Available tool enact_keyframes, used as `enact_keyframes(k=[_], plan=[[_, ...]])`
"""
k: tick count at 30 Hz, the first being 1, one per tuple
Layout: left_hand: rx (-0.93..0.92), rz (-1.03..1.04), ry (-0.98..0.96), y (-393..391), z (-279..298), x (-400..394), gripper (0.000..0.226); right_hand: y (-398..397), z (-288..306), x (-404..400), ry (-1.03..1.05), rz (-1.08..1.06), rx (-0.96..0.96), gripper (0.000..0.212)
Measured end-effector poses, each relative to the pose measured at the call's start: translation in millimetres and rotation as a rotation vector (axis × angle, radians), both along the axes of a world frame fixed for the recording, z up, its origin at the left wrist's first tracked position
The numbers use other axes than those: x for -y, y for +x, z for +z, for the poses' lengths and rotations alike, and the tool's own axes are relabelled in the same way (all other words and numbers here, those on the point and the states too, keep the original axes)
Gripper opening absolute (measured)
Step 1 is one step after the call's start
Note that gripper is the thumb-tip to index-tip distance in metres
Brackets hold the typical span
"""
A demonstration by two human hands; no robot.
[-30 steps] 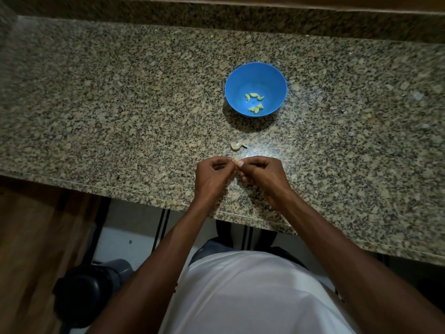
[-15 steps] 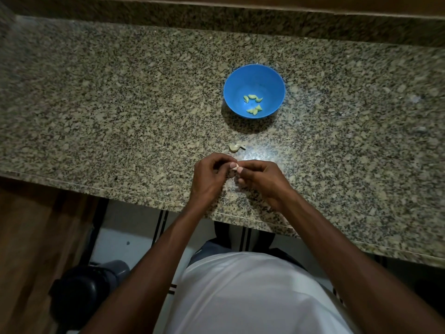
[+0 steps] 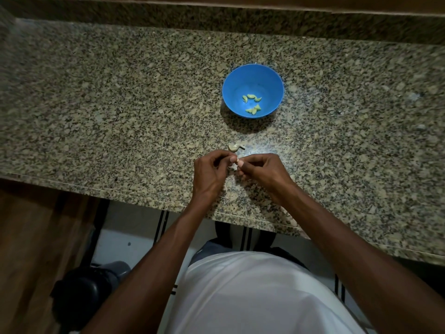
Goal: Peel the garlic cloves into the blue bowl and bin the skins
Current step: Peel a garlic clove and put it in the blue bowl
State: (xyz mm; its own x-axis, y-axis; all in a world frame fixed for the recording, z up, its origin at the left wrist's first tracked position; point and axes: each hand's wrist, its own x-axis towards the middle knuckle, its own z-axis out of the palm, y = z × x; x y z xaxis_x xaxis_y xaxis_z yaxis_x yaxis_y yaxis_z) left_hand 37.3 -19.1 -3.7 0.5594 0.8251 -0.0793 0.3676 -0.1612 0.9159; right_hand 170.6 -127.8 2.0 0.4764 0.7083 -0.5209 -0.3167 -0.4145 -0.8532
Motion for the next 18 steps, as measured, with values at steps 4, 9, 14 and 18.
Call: enact_keyframes(k=[4, 9, 14, 18], plan=[[0.036, 0.015, -0.126, -1.5, -1.3, -1.1, 0.01, 3.5, 1.5, -0.8, -0.021, 0.097, 0.245, 0.011], [0.044, 0.029, -0.228, -2.7, -0.6, -1.2, 0.009, 3.7, 2.7, -1.4, -0.055, 0.146, 0.374, 0.009], [0.058, 0.03, -0.328, -3.9, -3.1, -3.1, 0.007, 3.2, -1.8, -0.7, -0.062, 0.155, 0.406, 0.01], [0.059, 0.008, -0.358, -4.5, -4.3, -3.4, 0.008, 2.8, -2.1, -1.2, -0.064, 0.15, 0.388, 0.013]])
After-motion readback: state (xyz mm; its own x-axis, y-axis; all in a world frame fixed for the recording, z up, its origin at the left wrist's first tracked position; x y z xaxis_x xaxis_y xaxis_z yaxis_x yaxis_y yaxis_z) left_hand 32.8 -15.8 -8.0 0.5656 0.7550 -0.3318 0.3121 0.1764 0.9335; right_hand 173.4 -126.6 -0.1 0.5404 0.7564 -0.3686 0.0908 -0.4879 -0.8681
